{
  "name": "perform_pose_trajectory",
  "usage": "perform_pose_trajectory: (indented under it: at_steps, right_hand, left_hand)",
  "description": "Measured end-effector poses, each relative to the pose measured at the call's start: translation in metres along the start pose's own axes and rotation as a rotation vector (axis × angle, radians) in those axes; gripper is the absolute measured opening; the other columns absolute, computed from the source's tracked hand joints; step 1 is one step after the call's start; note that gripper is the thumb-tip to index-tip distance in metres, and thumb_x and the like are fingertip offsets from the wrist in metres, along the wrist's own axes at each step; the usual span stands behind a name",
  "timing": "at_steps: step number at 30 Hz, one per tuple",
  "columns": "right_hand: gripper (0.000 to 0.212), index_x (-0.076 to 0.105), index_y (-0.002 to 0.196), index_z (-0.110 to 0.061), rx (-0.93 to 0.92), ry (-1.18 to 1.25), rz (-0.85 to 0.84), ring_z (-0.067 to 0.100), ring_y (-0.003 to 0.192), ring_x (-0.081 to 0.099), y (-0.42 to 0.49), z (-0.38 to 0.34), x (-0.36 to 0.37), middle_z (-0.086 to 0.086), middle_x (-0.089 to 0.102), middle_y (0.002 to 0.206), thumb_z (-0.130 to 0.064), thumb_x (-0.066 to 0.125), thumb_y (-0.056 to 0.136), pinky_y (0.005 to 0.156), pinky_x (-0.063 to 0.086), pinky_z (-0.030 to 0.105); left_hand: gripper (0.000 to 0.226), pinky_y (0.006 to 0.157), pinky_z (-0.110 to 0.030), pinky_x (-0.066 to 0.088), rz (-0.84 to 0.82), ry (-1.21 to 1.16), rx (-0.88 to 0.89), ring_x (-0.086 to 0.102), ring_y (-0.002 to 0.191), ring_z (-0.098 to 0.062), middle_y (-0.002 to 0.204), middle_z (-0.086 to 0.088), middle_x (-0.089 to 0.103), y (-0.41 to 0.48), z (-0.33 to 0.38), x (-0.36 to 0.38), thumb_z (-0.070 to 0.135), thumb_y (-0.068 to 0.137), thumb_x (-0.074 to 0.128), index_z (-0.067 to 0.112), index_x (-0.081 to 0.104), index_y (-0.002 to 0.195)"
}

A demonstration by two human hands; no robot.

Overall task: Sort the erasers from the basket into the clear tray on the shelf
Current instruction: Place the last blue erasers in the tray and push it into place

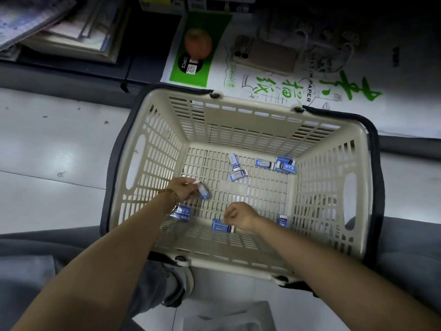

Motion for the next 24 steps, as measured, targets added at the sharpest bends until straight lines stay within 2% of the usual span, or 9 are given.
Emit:
perform_pose_trajectory:
  at_steps: [4,9,11,13,16,18,20,22,24]
  right_hand:
    - [0.031,0.070,0.101,-0.003,0.026,-0.097,-0.085,0.019,0.092,0.060,0.002,-0.003,0.010,0.010,0.066,0.095,-0.029,0.069,0.085,0.082,0.046,0.028]
    - [0.038,0.064,0.112,-0.005,0.032,-0.111,-0.025,0.022,0.104,0.060,0.000,0.002,0.015,0.011,0.065,0.116,-0.022,0.074,0.079,0.086,0.045,0.023]
    - [0.034,0.063,0.110,-0.004,0.040,-0.082,-0.033,0.018,0.096,0.057,0.000,0.001,0.014,0.013,0.064,0.117,-0.021,0.072,0.082,0.087,0.045,0.025]
    - [0.014,0.062,0.096,-0.007,0.040,0.010,-0.030,0.017,0.090,0.054,-0.002,-0.002,0.010,0.018,0.063,0.117,-0.017,0.067,0.086,0.081,0.047,0.030]
    - [0.009,0.053,0.087,-0.013,0.068,0.234,-0.036,0.017,0.070,0.059,-0.008,-0.014,-0.004,0.015,0.061,0.103,-0.019,0.057,0.093,0.059,0.048,0.022]
    - [0.014,0.056,0.096,-0.009,0.066,0.293,-0.002,0.013,0.061,0.056,-0.018,-0.026,-0.022,0.008,0.058,0.091,-0.022,0.058,0.093,0.054,0.049,0.020]
    - [0.024,0.059,0.104,-0.003,0.037,0.251,0.077,0.011,0.059,0.053,-0.030,-0.041,-0.048,0.006,0.058,0.082,-0.023,0.061,0.091,0.050,0.047,0.017]
    - [0.023,0.062,0.102,-0.002,-0.016,0.170,0.131,0.011,0.056,0.050,-0.048,-0.060,-0.077,0.003,0.054,0.071,-0.021,0.061,0.091,0.049,0.045,0.017]
    - [0.014,0.060,0.087,-0.009,-0.072,0.079,0.144,0.009,0.054,0.048,-0.075,-0.084,-0.106,0.002,0.049,0.065,-0.022,0.059,0.092,0.048,0.043,0.016]
  left_hand:
    - [0.026,0.053,-0.024,0.039,-0.018,-0.005,-0.009,0.045,0.057,-0.016,0.069,-0.008,0.054,-0.001,-0.002,0.008,0.009,0.091,0.058,-0.011,0.060,0.108]
    - [0.030,0.053,-0.020,0.041,-0.042,-0.032,-0.046,0.047,0.060,-0.014,0.070,-0.007,0.055,-0.001,0.000,0.007,0.010,0.091,0.057,-0.009,0.057,0.113]
    - [0.032,0.057,-0.019,0.048,-0.063,-0.084,-0.064,0.052,0.063,-0.013,0.079,-0.011,0.059,-0.002,0.001,0.007,0.008,0.092,0.054,-0.011,0.054,0.118]
    - [0.033,0.063,-0.019,0.054,-0.095,-0.151,-0.085,0.059,0.065,-0.013,0.100,-0.023,0.062,-0.004,0.003,0.009,0.005,0.093,0.051,-0.014,0.050,0.121]
    - [0.028,0.053,-0.021,0.055,-0.114,-0.209,-0.086,0.061,0.069,-0.019,0.115,-0.032,0.056,-0.008,0.017,0.011,0.005,0.094,0.049,-0.012,0.049,0.116]
    - [0.006,0.047,-0.023,0.054,-0.119,-0.209,-0.059,0.062,0.063,-0.019,0.109,-0.029,0.056,-0.017,0.037,0.013,0.006,0.095,0.048,0.001,0.049,0.096]
    - [0.012,0.046,-0.024,0.053,-0.121,-0.199,-0.004,0.061,0.061,-0.020,0.103,-0.024,0.055,-0.027,0.060,0.013,0.008,0.096,0.047,0.009,0.042,0.085]
    - [0.007,0.047,-0.026,0.054,-0.126,-0.210,0.061,0.061,0.066,-0.022,0.102,-0.021,0.056,-0.041,0.088,0.009,0.010,0.096,0.048,0.008,0.041,0.096]
    - [0.014,0.048,-0.029,0.057,-0.143,-0.229,0.143,0.066,0.062,-0.022,0.097,-0.015,0.059,-0.061,0.121,0.000,0.012,0.095,0.050,0.007,0.040,0.104]
Point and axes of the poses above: each hand's wrist, its own y-axis towards the middle knuckle, its own x-axis out of the palm, z = x × y, the point moved 4 cm from there along y, towards the middle knuckle
